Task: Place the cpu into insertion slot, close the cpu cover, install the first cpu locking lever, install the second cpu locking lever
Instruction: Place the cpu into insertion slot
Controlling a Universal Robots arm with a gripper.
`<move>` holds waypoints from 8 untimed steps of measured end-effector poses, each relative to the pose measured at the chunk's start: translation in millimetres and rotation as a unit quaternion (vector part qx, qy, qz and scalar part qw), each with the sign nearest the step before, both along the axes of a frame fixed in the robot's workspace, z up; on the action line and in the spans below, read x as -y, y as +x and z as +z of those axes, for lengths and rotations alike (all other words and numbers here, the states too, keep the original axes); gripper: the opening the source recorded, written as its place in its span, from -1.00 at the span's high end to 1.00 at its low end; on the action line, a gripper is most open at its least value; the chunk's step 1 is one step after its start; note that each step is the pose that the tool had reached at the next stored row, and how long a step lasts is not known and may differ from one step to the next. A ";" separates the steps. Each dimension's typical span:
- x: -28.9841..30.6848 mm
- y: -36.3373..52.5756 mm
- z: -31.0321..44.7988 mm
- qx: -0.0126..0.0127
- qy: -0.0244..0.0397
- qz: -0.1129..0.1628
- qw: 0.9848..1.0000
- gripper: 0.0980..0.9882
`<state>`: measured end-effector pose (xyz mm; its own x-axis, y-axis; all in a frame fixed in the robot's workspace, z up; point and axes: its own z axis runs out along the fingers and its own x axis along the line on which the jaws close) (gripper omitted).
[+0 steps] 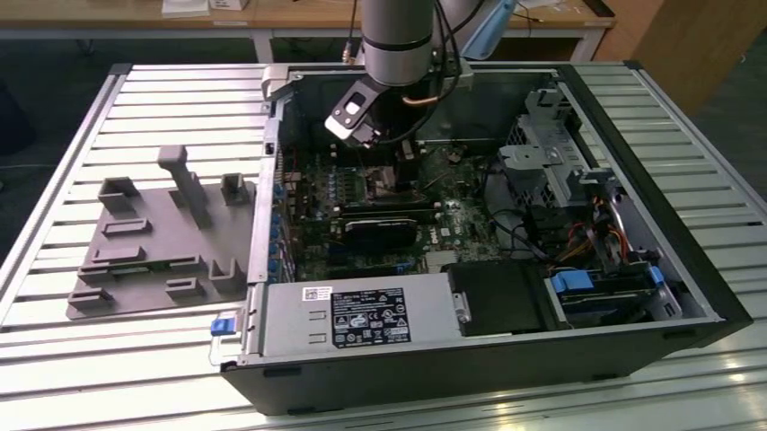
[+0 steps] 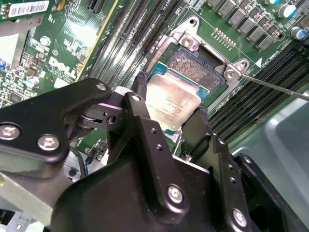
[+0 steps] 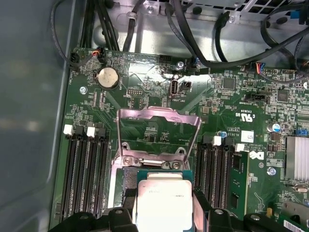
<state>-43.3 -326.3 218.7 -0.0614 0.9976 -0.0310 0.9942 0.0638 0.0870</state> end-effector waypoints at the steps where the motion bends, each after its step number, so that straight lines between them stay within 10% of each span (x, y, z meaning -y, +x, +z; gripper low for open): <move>1: 0.0 0.0 -0.3 0.000 0.000 0.000 1.000 0.01; 8: -0.6 -0.7 -0.6 0.000 0.000 0.000 1.000 0.01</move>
